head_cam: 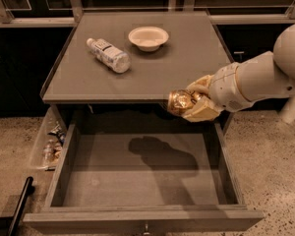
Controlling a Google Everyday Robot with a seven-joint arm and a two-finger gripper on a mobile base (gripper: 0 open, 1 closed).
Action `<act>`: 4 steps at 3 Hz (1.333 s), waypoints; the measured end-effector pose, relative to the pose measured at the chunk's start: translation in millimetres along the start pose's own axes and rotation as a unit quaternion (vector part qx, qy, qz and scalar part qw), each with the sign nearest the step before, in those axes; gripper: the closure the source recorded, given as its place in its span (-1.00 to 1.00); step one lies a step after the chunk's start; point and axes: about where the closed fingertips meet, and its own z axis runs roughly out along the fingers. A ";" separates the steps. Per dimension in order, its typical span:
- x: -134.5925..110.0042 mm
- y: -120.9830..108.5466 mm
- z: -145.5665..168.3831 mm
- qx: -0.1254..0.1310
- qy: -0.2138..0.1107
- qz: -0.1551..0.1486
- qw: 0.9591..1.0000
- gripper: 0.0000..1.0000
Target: Pick orange can from top drawer and place on counter
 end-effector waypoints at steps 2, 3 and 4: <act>-4.3 -4.8 -1.7 0.004 -0.002 -0.005 1.000 1.00; -15.7 -27.3 -5.6 0.013 -0.021 -0.017 1.000 1.00; -26.5 -64.6 -1.8 0.016 -0.047 -0.024 0.998 1.00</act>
Offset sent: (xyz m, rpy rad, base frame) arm 0.0114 -0.0007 0.0142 -0.0003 -0.0354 0.0014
